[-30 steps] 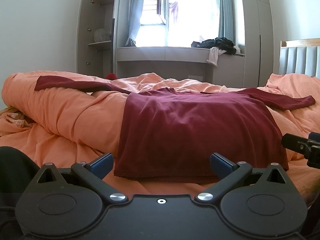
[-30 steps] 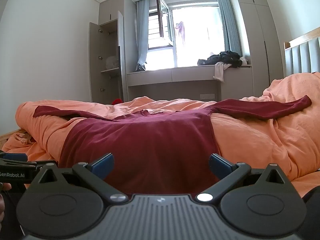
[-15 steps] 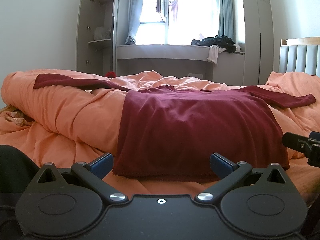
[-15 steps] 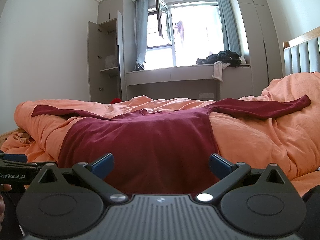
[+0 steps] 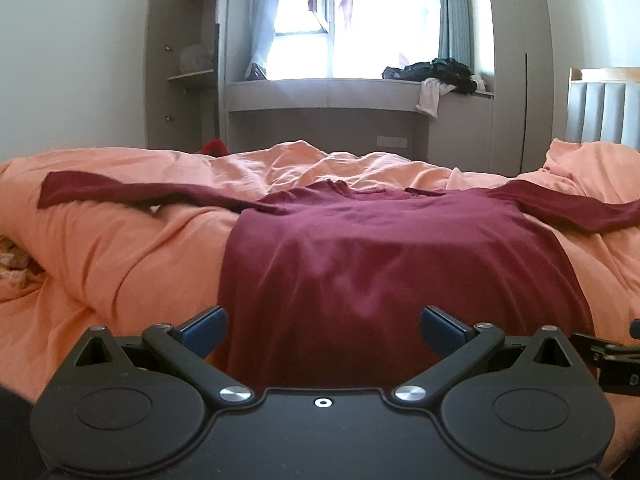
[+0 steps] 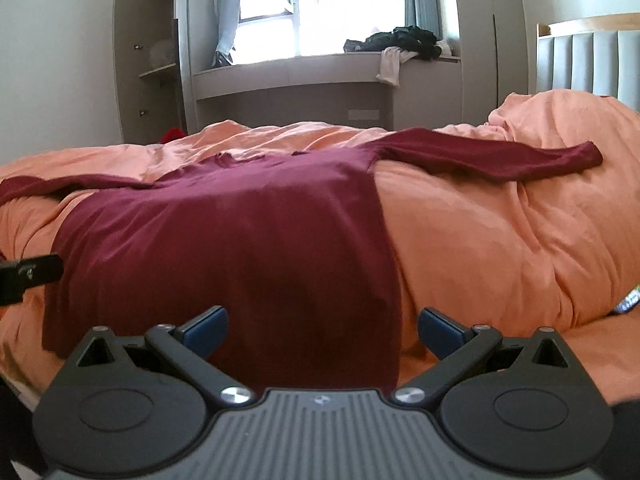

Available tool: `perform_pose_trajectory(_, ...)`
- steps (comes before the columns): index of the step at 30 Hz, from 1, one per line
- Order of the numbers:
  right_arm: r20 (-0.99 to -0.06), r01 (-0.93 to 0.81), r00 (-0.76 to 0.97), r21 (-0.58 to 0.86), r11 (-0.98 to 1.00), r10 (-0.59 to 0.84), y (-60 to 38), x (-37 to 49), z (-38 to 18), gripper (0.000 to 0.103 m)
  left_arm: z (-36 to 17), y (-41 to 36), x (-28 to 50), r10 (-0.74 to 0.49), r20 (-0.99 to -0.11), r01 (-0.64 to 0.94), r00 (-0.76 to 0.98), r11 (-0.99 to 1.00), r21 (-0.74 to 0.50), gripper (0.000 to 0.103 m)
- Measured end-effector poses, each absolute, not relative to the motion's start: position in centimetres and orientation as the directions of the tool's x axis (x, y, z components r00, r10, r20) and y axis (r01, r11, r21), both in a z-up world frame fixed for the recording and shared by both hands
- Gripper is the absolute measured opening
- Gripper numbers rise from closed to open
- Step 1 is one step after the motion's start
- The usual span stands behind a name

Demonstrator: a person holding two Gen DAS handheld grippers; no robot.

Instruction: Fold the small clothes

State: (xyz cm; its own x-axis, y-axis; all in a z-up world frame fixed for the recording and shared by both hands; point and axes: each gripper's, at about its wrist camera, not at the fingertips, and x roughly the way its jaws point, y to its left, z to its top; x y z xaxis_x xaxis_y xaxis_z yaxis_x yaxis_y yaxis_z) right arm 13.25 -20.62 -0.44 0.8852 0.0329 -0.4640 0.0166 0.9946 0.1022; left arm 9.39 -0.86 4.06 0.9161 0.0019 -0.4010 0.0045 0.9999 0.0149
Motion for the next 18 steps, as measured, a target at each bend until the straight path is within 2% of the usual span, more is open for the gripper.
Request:
perform_pose_trajectory(13, -0.454, 0.071, 0.889, 0.004, 0.997, -0.061, -24.6, 20.6, 1.8, 0.103, 6.6, -2.5, 20.4, -0.028, -0.4, 0.051, 0.916, 0.998, 0.046, 0.103)
perform_pose_trajectory(18, -0.442, 0.085, 0.892, -0.036, 0.996, -0.092, -26.2, 23.3, 1.9, 0.103, 6.4, -3.3, 25.2, -0.017, -0.391, 0.068, 0.92, 0.991, 0.118, 0.103)
